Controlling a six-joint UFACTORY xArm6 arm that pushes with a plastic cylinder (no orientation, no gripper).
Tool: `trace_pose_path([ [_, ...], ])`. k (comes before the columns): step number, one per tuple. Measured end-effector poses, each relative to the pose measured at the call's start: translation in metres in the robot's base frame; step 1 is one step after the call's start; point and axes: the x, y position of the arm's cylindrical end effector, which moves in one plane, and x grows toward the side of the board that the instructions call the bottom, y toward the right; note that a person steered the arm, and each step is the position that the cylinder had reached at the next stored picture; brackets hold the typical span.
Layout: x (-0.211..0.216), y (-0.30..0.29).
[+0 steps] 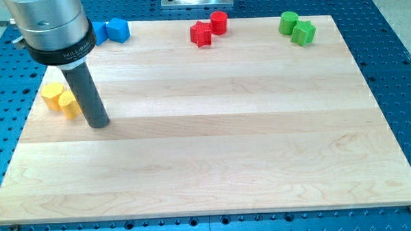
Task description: Move your arm towards the center
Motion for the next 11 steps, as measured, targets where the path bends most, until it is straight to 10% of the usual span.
trace_pose_path([
  [11, -0.028, 0.053],
])
